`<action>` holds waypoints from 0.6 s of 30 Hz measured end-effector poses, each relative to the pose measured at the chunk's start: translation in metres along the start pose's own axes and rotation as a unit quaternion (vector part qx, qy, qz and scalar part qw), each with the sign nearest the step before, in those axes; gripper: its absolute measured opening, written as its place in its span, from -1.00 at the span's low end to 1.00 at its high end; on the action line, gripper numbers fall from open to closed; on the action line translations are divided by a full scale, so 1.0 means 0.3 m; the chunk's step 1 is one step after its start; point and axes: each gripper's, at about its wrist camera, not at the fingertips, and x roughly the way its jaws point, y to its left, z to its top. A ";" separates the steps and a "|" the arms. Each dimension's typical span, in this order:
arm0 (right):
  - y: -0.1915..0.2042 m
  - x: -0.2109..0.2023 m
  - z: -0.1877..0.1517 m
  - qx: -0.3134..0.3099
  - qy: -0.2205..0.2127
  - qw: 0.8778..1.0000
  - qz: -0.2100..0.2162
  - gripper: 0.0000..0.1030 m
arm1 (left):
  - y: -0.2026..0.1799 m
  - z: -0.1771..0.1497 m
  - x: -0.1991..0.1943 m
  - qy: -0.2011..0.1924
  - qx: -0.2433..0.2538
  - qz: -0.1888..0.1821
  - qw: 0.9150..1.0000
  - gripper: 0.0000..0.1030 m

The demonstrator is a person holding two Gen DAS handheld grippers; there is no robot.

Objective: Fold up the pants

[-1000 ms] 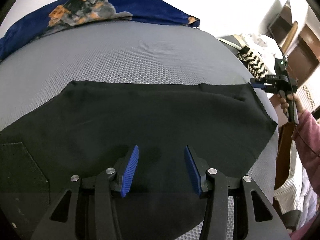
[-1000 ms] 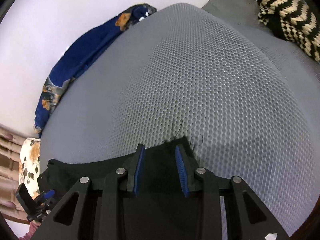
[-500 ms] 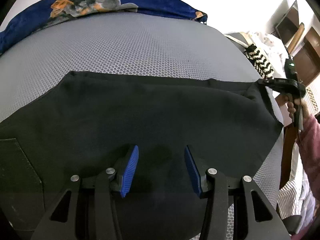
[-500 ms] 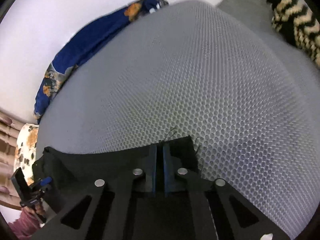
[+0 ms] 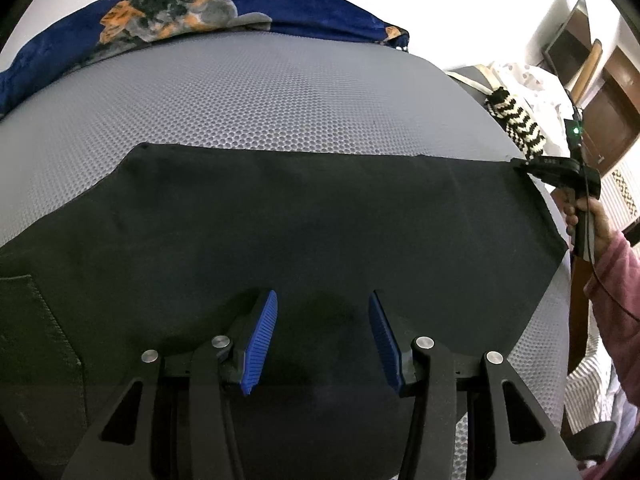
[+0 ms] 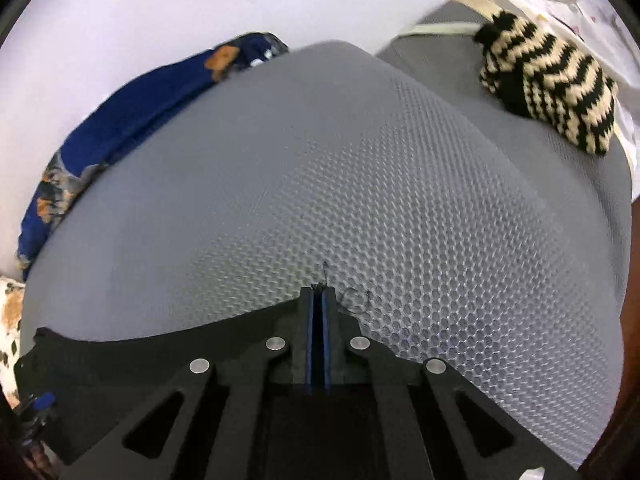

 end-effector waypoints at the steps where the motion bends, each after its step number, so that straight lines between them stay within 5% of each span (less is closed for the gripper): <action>1: -0.006 -0.001 -0.002 0.009 -0.004 1.000 0.002 -0.92 | 0.002 0.000 0.000 0.000 -0.001 -0.001 1.000 -0.05; 5: -0.007 -0.013 0.004 0.020 0.009 1.000 -0.018 -0.39 | 0.011 0.004 -0.009 -0.005 -0.008 -0.002 1.000 -0.05; 10: 0.064 -0.151 0.017 0.003 -0.028 0.999 -0.014 -0.39 | 0.047 0.006 -0.118 -0.059 -0.015 0.019 0.998 -0.04; 15: 0.329 -0.226 0.011 -0.083 -0.015 0.993 0.084 -0.39 | 0.151 -0.032 -0.194 -0.095 -0.029 0.065 0.993 0.00; 18: 0.558 -0.187 -0.033 -0.146 0.020 0.979 0.144 -0.39 | 0.241 -0.071 -0.216 -0.102 -0.055 0.089 0.989 0.00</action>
